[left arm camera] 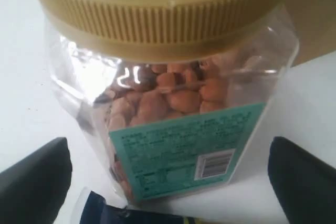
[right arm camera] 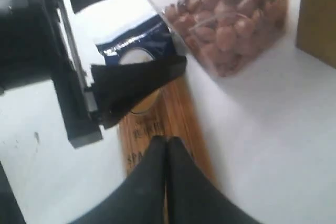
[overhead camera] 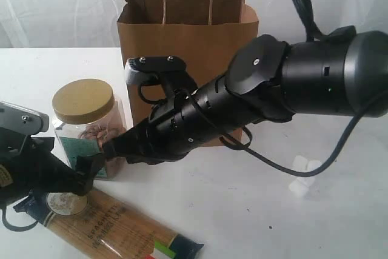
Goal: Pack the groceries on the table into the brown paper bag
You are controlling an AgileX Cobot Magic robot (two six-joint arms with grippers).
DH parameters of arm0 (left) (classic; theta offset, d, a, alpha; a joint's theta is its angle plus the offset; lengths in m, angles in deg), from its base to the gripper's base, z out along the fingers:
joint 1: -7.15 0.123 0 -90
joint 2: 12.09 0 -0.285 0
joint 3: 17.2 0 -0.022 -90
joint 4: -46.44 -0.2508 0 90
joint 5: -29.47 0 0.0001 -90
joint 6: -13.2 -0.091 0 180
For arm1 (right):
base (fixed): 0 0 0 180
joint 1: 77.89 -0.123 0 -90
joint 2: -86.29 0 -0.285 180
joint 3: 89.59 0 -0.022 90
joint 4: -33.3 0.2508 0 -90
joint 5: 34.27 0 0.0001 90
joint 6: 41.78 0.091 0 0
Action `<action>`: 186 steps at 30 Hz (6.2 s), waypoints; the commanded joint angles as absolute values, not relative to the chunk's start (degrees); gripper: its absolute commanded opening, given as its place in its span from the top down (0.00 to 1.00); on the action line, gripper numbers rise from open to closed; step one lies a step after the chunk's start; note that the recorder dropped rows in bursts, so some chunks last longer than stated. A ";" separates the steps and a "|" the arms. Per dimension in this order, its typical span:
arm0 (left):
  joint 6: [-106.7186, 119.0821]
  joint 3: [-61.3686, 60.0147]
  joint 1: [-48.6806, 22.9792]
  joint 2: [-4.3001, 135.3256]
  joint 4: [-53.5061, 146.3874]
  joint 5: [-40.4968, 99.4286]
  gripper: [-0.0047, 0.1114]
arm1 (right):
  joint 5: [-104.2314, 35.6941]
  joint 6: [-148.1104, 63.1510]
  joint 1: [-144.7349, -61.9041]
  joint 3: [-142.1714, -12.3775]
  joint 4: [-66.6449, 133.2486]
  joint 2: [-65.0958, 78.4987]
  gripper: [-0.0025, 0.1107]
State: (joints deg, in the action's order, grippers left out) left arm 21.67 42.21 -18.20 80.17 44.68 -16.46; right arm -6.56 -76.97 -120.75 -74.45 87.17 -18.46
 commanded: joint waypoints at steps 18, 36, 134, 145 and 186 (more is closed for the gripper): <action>23.70 41.14 -18.47 83.49 45.13 -23.28 0.06 | -17.14 -98.74 -120.69 -74.58 113.75 -25.46 0.98; 23.74 37.70 -18.47 89.36 45.13 -26.01 0.06 | -17.67 -102.18 -120.69 -77.79 115.78 -27.05 0.98; 8.08 1.21 -18.13 45.04 60.68 66.88 0.96 | 28.56 -60.35 -120.69 -77.56 37.84 -21.72 0.98; 1.65 -7.81 -18.13 45.04 73.44 74.96 0.96 | 30.52 -59.16 -116.73 -72.60 34.11 -8.76 0.98; -42.46 -8.07 -13.48 69.16 92.54 37.09 0.96 | 30.88 -77.63 -80.73 -66.00 65.11 -6.56 0.98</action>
State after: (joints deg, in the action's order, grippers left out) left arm -41.95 -7.28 -16.61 68.58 91.79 37.92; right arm 27.85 -77.04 -81.18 -65.18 62.60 -7.01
